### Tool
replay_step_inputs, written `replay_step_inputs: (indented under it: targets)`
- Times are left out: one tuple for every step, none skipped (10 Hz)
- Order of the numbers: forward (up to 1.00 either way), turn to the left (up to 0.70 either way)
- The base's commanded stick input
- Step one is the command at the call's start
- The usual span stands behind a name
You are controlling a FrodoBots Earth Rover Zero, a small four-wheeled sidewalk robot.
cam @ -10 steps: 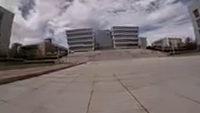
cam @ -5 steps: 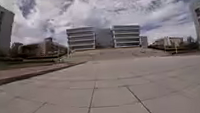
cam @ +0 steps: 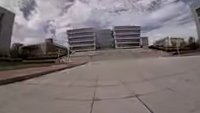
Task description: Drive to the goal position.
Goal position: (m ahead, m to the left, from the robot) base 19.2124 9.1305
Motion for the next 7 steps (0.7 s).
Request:
replay_step_inputs:
  targets:
    - [1.0, 0.0]
    - [1.0, 0.0]
    - [1.0, 0.0]
    - [1.0, -0.02]
    - [1.0, -0.21]
    - [1.0, -0.4]
    - [1.0, -0.23]
